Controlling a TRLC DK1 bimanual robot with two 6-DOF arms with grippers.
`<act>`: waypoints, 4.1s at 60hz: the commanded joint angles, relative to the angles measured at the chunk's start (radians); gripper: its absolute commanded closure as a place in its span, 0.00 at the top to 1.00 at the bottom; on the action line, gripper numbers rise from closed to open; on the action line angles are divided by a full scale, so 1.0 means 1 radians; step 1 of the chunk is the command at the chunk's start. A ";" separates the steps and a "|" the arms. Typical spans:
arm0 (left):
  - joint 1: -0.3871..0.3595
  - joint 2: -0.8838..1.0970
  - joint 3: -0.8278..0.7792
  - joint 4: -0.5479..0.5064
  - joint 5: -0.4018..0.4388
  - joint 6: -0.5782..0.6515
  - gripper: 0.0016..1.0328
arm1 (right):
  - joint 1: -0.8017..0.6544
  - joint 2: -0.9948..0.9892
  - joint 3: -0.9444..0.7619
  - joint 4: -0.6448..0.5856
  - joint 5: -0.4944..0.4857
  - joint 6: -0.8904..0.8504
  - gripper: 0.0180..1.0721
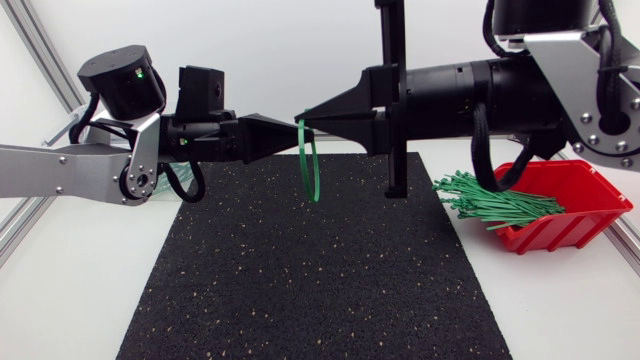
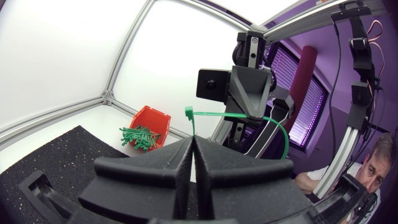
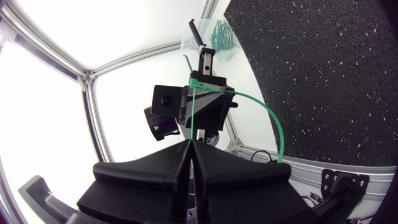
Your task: Take a green cable tie from the red box, thread the tail through the head to close it, then place it in the transparent bin on the left.
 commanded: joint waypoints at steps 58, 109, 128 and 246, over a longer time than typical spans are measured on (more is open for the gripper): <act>-0.019 -0.128 -0.077 0.029 0.008 0.008 0.03 | -0.028 0.044 0.010 0.029 0.015 0.043 0.05; -0.025 -0.126 -0.083 0.029 -0.006 0.015 0.03 | -0.011 0.025 0.017 0.006 0.011 0.002 0.27; 0.022 -0.074 -0.040 0.029 -0.015 0.011 0.03 | -0.004 0.004 0.014 -0.012 0.009 -0.009 0.27; -0.022 -0.066 -0.042 0.028 -0.017 -0.092 0.03 | -0.051 0.083 0.049 0.055 0.086 0.007 0.20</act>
